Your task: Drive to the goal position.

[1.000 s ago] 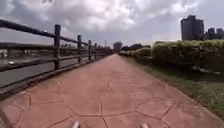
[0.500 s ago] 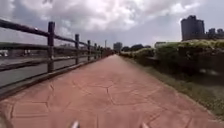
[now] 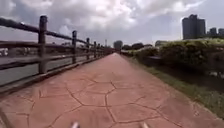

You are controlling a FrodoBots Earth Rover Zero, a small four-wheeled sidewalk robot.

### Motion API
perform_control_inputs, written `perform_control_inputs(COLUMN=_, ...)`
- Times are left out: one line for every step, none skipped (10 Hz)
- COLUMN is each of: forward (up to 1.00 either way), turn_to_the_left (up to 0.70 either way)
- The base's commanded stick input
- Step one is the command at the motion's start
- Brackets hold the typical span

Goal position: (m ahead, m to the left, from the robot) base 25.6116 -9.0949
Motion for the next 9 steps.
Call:
perform_control_inputs(forward=0.70, turn_to_the_left=0.00)
perform_control_inputs(forward=0.70, turn_to_the_left=0.00)
perform_control_inputs(forward=0.70, turn_to_the_left=0.00)
perform_control_inputs(forward=0.70, turn_to_the_left=0.00)
perform_control_inputs(forward=0.70, turn_to_the_left=0.00)
perform_control_inputs(forward=0.70, turn_to_the_left=0.00)
perform_control_inputs(forward=0.70, turn_to_the_left=0.00)
perform_control_inputs(forward=0.70, turn_to_the_left=0.00)
perform_control_inputs(forward=0.70, turn_to_the_left=0.00)
